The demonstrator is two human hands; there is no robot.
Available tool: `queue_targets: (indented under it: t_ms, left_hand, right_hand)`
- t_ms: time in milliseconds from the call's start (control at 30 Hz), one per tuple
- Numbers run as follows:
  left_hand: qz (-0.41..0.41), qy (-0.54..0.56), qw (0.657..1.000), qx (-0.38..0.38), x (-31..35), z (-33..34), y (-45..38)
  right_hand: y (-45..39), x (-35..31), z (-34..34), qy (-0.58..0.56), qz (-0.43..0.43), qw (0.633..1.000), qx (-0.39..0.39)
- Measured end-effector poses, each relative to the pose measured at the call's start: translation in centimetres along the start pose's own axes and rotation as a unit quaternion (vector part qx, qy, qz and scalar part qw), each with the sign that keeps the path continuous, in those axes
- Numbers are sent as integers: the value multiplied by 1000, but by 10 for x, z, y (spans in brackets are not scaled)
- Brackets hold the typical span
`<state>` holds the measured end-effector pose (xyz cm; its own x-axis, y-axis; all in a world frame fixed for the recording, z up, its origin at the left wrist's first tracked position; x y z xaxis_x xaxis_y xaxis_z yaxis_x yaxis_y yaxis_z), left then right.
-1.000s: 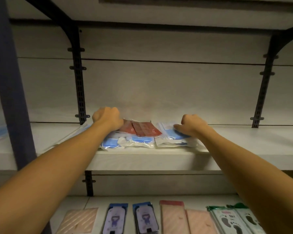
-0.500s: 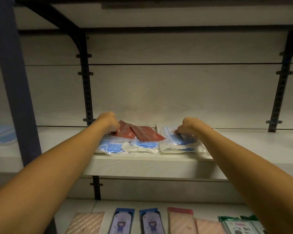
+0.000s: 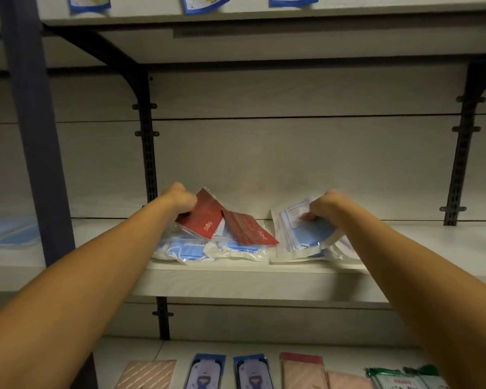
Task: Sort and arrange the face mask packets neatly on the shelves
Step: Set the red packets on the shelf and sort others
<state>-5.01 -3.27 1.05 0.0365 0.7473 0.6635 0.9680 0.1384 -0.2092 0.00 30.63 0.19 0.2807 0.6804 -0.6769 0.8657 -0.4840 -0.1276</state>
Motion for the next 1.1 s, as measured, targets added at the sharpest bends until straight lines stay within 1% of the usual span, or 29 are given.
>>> queue_targets:
  t_ms: [100, 233, 333, 533, 600, 700, 867, 967, 1100]
  left_hand:
    - [32, -3, 998, 58, 7, -4, 6]
    - [65, 16, 993, 96, 13, -11, 13]
    - [81, 9, 991, 108, 17, -12, 22]
    - [127, 26, 979, 155, 24, -11, 34]
    - [131, 32, 976, 174, 26, -12, 37]
    - [114, 73, 973, 188, 28, -18, 45]
    - [81, 167, 965, 186, 18, -36, 61]
    - [65, 215, 958, 180, 8, -51, 77]
    - [63, 242, 948, 196, -7, -75, 104]
  right_hand:
    - [0, 5, -6, -85, 0, 996, 11]
    - [5, 6, -15, -192, -8, 981, 18]
    - [10, 6, -26, -234, -30, 971, 38]
    - [25, 5, -40, -290, -86, 952, 37]
    - [30, 4, -43, -321, -105, 941, 22]
    - [34, 3, -47, -373, -114, 921, -4]
    - [42, -7, -51, -451, -127, 882, -44]
    - [50, -18, -46, -500, -142, 849, -95]
    - [63, -39, -25, -524, -160, 820, -168]
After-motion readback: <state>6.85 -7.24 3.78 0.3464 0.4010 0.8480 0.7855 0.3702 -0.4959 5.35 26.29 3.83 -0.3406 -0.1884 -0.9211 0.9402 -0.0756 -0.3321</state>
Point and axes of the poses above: each hand's wrist, its own y-axis away from the middle knuckle, its own z-axis out of the palm, x = y × z, the point moved 3 cm from there along -y, towards the middle knuckle, and after that the axes turned 5 degrees about -y, right-handed, at the moved point
